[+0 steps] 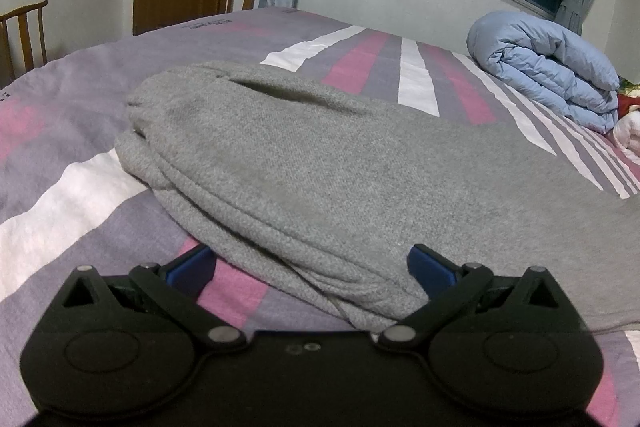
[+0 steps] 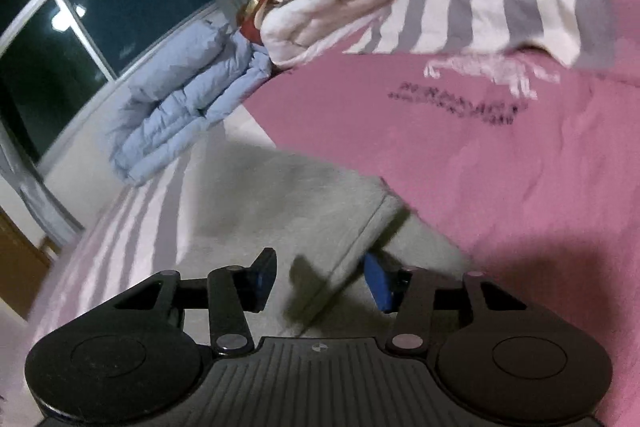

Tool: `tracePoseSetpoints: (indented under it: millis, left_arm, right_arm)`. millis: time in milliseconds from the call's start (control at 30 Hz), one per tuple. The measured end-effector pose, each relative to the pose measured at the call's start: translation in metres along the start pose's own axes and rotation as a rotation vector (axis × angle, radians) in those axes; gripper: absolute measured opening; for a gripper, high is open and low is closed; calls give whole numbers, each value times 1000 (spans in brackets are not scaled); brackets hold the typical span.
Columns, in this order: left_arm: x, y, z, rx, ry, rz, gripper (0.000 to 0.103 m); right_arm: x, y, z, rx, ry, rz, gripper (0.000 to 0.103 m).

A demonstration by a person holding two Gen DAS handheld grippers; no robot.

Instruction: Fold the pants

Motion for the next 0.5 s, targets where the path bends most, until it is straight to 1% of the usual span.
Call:
tracePoseSetpoints:
  millis: [67, 200, 233, 267, 300, 333, 400, 500]
  left_arm:
    - [0, 0, 0, 0, 0, 0, 97]
    - [-1, 0, 0, 1, -1, 0, 97]
    - [-1, 0, 0, 0, -1, 0, 97]
    - [-1, 1, 0, 1, -1, 0, 97]
    - [-1, 0, 0, 0, -1, 0, 97]
    - [-1, 0, 0, 0, 0, 0, 97]
    - [-1, 1, 0, 1, -2, -1, 97]
    - [-1, 1, 1, 4, -5, -1, 97]
  right_arm:
    - [-1, 0, -5, -76, 56, 20, 50]
    - [-7, 12, -15, -173, 70, 36, 49]
    - [-9, 16, -17, -186, 68, 43, 41]
    - [-11, 17, -18, -191, 61, 50, 21]
    - [-13, 19, -21, -194, 37, 61, 9]
    - [-12, 20, -23, -203, 31, 62, 5]
    - [4, 28, -15, -192, 64, 16, 5]
    - [40, 35, 1, -157, 93, -53, 5]
Point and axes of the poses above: each gripper's, at about its wrist camera, not at the fingertips, and x roughly against the way its jaws point, z to its left, y to its top, the point moved 9 cm from there along -x, roughly the way its jaws point, and after that the axes turned 1 degree about x, right-handed, at the moved point
